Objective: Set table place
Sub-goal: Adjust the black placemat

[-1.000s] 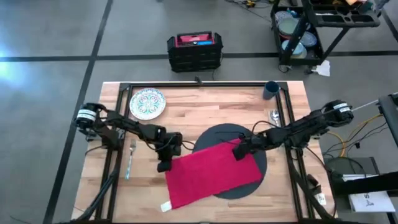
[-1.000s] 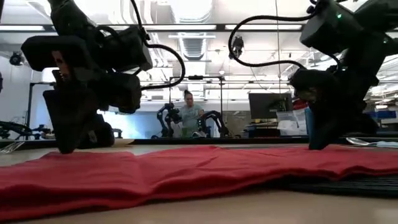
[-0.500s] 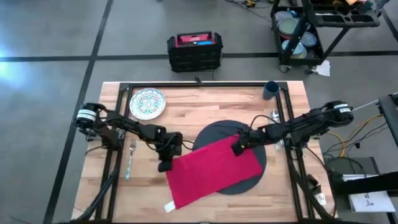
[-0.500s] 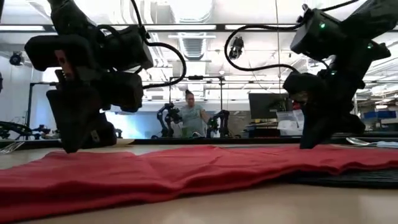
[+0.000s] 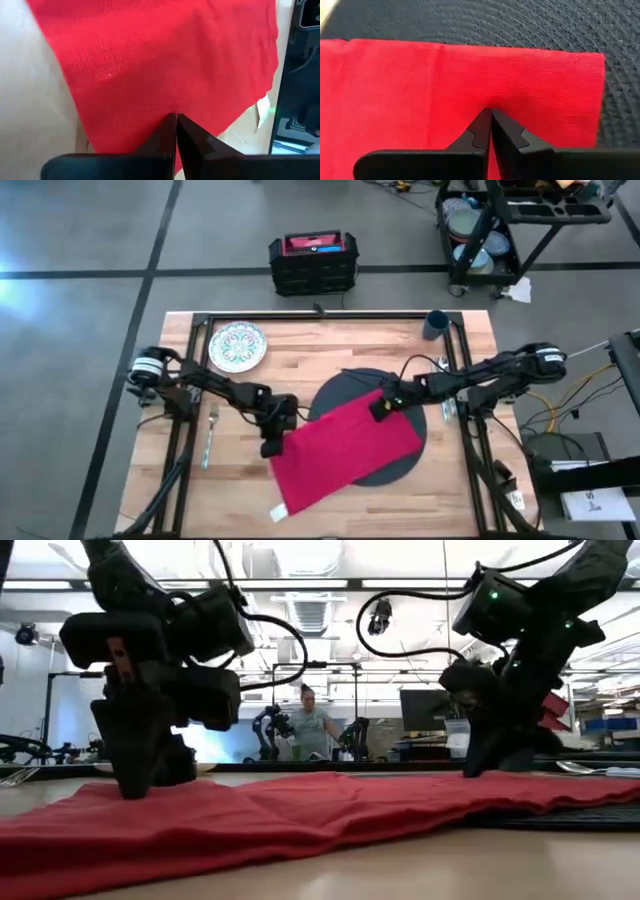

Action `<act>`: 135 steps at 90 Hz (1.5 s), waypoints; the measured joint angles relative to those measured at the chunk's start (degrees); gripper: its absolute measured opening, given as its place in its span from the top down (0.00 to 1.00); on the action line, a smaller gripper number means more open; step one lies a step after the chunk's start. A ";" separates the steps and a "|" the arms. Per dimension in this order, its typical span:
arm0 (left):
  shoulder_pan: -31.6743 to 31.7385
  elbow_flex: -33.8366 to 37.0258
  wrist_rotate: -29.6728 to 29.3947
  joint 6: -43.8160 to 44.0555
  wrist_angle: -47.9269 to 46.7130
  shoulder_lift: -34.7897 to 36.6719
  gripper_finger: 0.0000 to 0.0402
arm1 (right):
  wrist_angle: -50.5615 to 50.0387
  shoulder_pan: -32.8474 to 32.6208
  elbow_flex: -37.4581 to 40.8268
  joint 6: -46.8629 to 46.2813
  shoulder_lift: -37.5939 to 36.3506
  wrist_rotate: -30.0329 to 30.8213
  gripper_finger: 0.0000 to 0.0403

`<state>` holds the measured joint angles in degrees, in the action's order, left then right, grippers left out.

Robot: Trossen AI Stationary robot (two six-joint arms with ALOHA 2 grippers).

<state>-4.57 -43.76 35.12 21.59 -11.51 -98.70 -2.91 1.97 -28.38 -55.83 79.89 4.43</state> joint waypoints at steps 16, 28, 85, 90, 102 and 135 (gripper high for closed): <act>2.17 -9.08 -7.09 -12.01 -8.98 2.80 1.00 | 1.91 -0.91 -2.09 0.52 -1.46 0.87 1.00; 3.90 -16.38 -10.38 -17.51 -15.43 2.83 1.00 | 1.19 -2.63 -4.43 0.94 -1.92 1.59 1.00; 20.31 -33.26 -15.06 -44.75 -26.57 -10.48 1.00 | -13.18 -28.92 -5.70 -28.31 -1.87 13.53 1.00; 21.23 -33.65 -14.51 -45.56 -26.33 -12.40 1.00 | -13.59 -29.71 -5.70 -30.03 -1.87 14.12 1.00; 21.64 -35.80 -13.44 -46.87 -26.88 -16.04 1.00 | -13.92 -30.48 -5.70 -32.04 -1.87 15.16 1.00; 22.01 -41.49 -13.57 -51.29 -27.20 -16.87 1.00 | -14.88 -30.48 -5.70 -32.75 -1.87 14.12 1.00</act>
<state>17.44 -85.25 21.55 -29.70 -38.71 -115.57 -17.80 -28.51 -34.09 -88.58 78.02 18.55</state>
